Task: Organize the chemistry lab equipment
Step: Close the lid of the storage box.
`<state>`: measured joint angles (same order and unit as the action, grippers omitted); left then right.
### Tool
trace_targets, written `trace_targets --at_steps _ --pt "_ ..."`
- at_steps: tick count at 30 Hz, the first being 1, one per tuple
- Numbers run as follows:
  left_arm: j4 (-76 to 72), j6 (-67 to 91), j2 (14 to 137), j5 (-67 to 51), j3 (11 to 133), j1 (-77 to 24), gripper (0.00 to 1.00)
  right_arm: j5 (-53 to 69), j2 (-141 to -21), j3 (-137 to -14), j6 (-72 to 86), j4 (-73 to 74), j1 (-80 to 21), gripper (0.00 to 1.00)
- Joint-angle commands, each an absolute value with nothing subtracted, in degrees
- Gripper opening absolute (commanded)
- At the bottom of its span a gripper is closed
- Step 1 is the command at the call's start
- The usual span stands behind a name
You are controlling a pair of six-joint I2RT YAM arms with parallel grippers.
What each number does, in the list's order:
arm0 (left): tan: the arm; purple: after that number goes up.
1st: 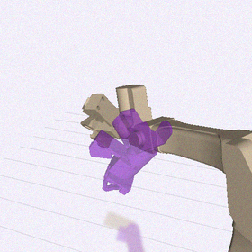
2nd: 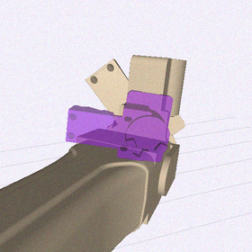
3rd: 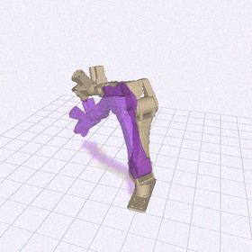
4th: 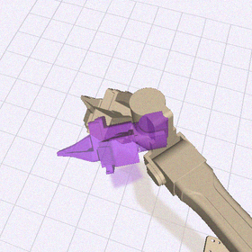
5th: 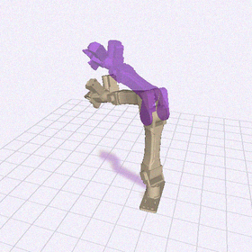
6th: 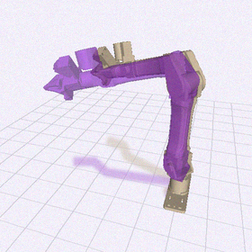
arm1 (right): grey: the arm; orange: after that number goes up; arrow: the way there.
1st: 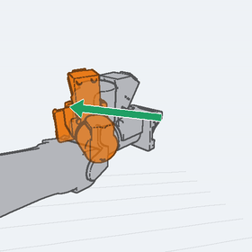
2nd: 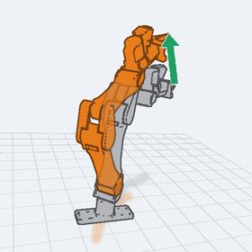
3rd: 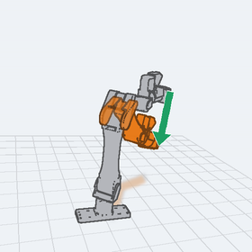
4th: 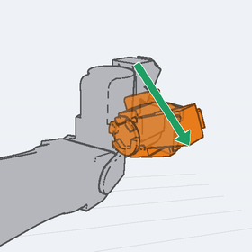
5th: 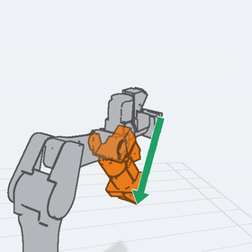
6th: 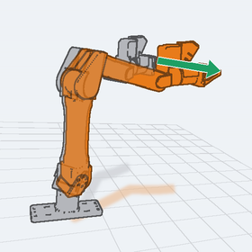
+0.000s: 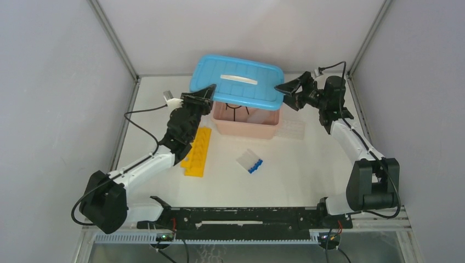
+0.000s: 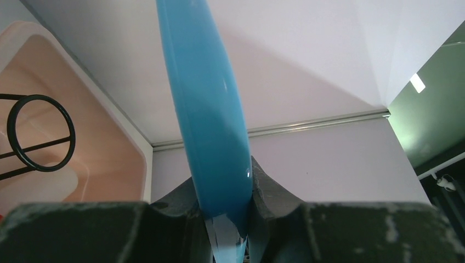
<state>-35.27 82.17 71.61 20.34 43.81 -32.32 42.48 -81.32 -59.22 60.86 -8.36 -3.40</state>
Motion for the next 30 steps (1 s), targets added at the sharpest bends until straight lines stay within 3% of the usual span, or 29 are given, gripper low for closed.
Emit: trace_targets --at_steps 1,10,22,26,30 --pt "-41.4 84.2 71.6 20.0 45.2 -32.6 0.00 43.5 -82.1 -59.3 63.0 -13.4 -4.3 0.76" --pt "-42.5 85.3 73.1 18.9 44.4 -32.9 0.00 44.9 -84.1 -59.3 68.7 -20.3 -6.1 0.69" --pt "-46.3 88.2 74.3 17.6 41.2 -33.1 0.02 45.7 -85.5 -54.9 78.5 -32.9 -6.1 0.33" --pt "-46.5 88.2 73.2 17.5 39.4 -33.0 0.15 45.9 -85.3 -54.7 79.1 -34.0 -5.8 0.24" --pt "-46.5 88.1 71.4 17.6 36.5 -32.6 0.38 46.2 -84.9 -54.7 79.8 -34.8 -5.2 0.21"
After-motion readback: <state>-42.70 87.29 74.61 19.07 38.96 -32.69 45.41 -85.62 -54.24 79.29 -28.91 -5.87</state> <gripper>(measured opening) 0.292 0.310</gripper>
